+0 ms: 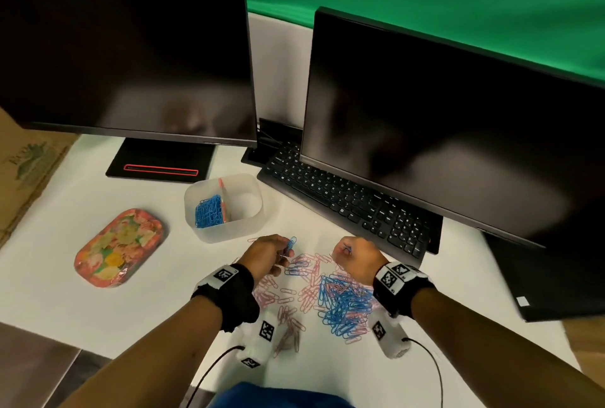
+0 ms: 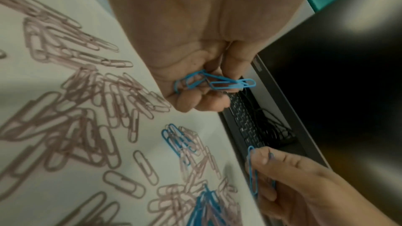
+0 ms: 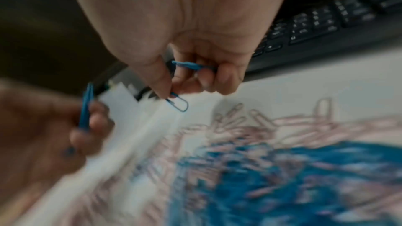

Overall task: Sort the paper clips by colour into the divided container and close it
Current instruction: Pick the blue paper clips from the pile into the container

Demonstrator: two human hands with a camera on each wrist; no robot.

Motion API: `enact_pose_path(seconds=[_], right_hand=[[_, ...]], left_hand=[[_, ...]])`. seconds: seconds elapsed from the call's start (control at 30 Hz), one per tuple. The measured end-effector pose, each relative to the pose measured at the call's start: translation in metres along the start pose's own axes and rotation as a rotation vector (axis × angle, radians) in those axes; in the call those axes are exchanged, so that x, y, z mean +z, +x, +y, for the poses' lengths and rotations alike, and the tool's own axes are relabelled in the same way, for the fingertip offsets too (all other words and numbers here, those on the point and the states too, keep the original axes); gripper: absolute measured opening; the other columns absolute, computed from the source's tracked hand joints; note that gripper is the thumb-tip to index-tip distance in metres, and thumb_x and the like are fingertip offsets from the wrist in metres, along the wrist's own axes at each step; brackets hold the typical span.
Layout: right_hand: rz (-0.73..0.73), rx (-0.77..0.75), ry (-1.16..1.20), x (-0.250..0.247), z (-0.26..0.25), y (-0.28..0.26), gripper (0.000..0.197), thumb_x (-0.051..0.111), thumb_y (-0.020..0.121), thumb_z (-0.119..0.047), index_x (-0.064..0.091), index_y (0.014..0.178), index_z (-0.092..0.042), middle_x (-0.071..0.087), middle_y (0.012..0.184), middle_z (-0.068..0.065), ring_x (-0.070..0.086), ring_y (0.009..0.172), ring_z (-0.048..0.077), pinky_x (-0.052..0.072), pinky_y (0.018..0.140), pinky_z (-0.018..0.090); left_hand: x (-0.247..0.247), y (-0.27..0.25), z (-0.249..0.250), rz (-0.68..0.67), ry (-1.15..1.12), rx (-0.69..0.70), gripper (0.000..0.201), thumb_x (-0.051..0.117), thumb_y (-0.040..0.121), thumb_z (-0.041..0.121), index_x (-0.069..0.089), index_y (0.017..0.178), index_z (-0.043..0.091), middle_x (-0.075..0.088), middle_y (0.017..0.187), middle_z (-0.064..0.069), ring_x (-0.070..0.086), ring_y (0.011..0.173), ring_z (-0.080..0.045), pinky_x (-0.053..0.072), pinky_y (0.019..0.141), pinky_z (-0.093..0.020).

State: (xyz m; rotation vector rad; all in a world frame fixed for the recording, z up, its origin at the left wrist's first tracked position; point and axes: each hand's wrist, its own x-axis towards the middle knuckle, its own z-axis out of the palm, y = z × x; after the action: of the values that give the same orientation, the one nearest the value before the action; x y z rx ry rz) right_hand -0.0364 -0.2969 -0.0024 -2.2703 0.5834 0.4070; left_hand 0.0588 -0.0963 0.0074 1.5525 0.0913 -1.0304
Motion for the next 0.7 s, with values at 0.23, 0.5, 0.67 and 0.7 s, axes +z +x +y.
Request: enact_pose_path(seconds=[0.23, 0.5, 0.67, 0.7], right_hand=[[-0.203, 0.085, 0.921, -0.006, -0.066, 0.005, 0.012, 0.053, 0.093, -0.002, 0.054, 0.082, -0.004, 0.062, 0.07, 0.015, 0.054, 0.048, 0.015, 0.046, 0.044, 0.023], [-0.245, 0.086, 0.878, 0.016, -0.158, 0.026, 0.006, 0.054, 0.093, -0.004, 0.056, 0.088, -0.005, 0.061, 0.068, 0.015, 0.062, 0.044, 0.016, 0.054, 0.046, 0.024], [-0.389, 0.17, 0.81, 0.029, -0.219, 0.052, 0.027, 0.037, 0.099, -0.003, 0.049, 0.075, -0.008, 0.064, 0.051, 0.01, 0.064, 0.042, 0.019, 0.054, 0.046, 0.026], [-0.414, 0.191, 0.804, 0.032, -0.228, 0.055, 0.032, 0.033, 0.099, -0.003, 0.048, 0.072, -0.006, 0.063, 0.048, 0.011, 0.063, 0.04, 0.02, 0.053, 0.045, 0.027]], left_hand=[[-0.012, -0.014, 0.008, 0.017, -0.155, 0.083, 0.016, 0.049, 0.096, 0.004, 0.065, 0.1, 0.002, 0.061, 0.07, -0.009, 0.052, 0.057, -0.016, 0.04, 0.049, -0.025], [-0.067, -0.037, 0.036, 0.285, -0.399, 0.227, 0.018, 0.05, 0.093, -0.004, 0.064, 0.104, -0.001, 0.064, 0.078, -0.015, 0.061, 0.065, -0.02, 0.052, 0.053, -0.024], [-0.109, -0.028, 0.057, 0.473, -0.386, 0.21, 0.019, 0.048, 0.093, -0.004, 0.065, 0.089, 0.004, 0.065, 0.087, -0.019, 0.062, 0.071, -0.024, 0.058, 0.061, -0.028], [-0.116, -0.023, 0.059, 0.483, -0.379, 0.195, 0.018, 0.049, 0.093, -0.002, 0.065, 0.091, 0.004, 0.064, 0.091, -0.02, 0.063, 0.074, -0.024, 0.059, 0.067, -0.031]])
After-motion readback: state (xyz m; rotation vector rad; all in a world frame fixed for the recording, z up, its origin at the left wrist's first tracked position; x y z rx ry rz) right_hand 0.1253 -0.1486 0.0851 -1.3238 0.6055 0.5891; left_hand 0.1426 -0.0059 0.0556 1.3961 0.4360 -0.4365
